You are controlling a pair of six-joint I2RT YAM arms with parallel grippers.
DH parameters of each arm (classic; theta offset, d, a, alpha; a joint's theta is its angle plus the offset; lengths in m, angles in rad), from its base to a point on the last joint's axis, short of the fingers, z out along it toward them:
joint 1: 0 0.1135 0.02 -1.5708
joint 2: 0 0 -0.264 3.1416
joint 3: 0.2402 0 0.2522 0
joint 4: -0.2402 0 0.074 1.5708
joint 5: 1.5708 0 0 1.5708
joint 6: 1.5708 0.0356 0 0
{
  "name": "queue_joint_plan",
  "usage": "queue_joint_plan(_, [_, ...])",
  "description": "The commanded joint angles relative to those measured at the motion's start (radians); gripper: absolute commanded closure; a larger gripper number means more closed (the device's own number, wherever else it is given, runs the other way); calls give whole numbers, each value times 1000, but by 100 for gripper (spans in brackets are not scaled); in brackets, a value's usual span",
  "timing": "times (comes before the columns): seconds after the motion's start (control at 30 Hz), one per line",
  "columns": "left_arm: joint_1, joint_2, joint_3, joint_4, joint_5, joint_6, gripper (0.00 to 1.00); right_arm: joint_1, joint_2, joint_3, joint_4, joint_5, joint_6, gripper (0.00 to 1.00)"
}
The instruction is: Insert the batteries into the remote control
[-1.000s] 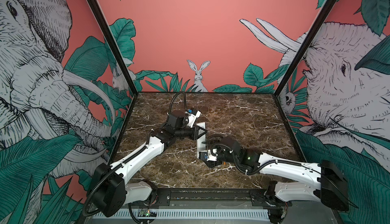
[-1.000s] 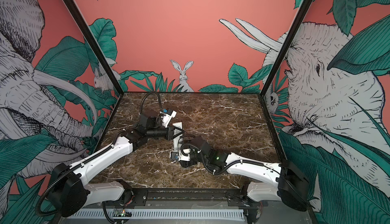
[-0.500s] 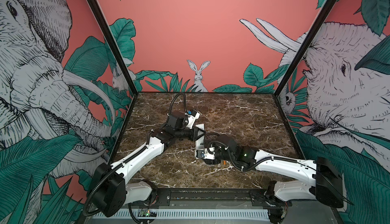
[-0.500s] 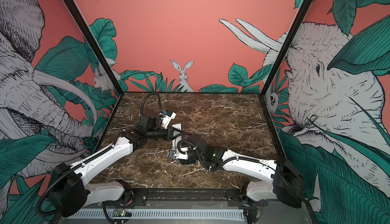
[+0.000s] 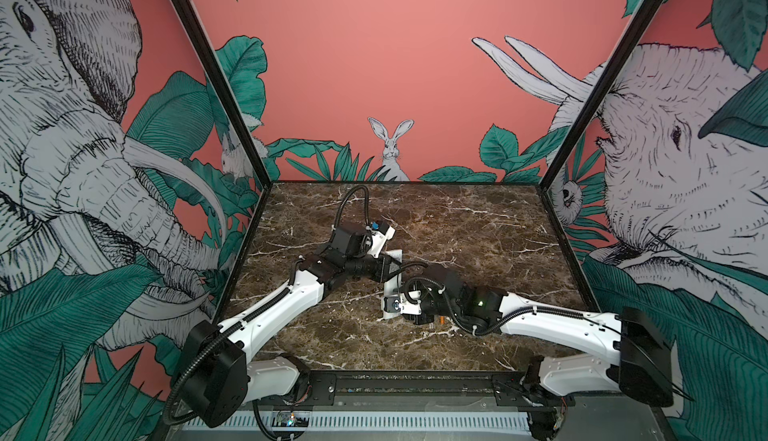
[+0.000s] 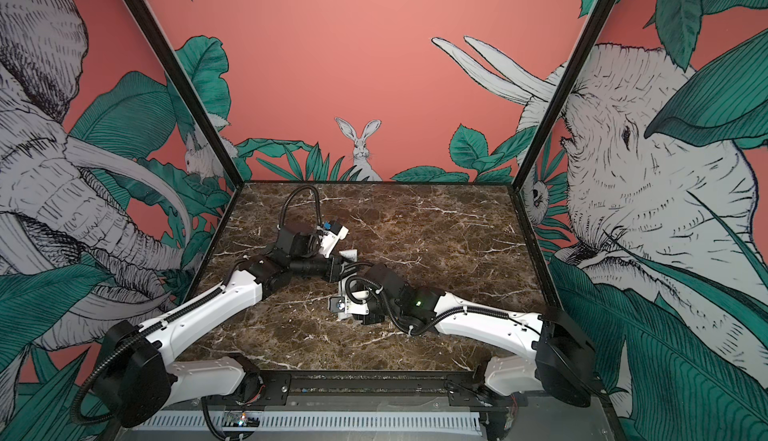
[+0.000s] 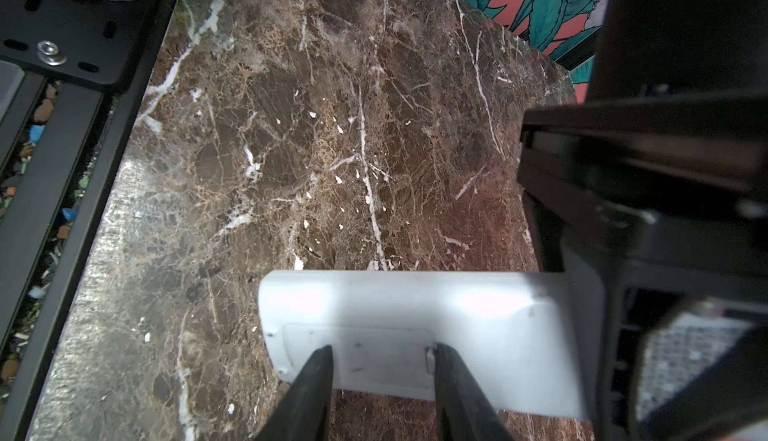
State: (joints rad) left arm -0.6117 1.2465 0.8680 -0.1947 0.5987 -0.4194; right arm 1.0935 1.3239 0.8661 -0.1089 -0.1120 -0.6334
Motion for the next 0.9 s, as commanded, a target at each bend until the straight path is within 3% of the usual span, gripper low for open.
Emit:
queue_joint_plan(0.0, [-18,-48,60,75,83,-11,100,23,41,-6,-137,-32,-8,61])
queue_joint_plan(0.2, [-17,-39,66,39,57,12,100,32,32,6,-152,-37,-9,67])
queue_joint_plan(0.87, [-17,-36,59,23,40,24,100,43,-37,-15,-131,-25,-6,71])
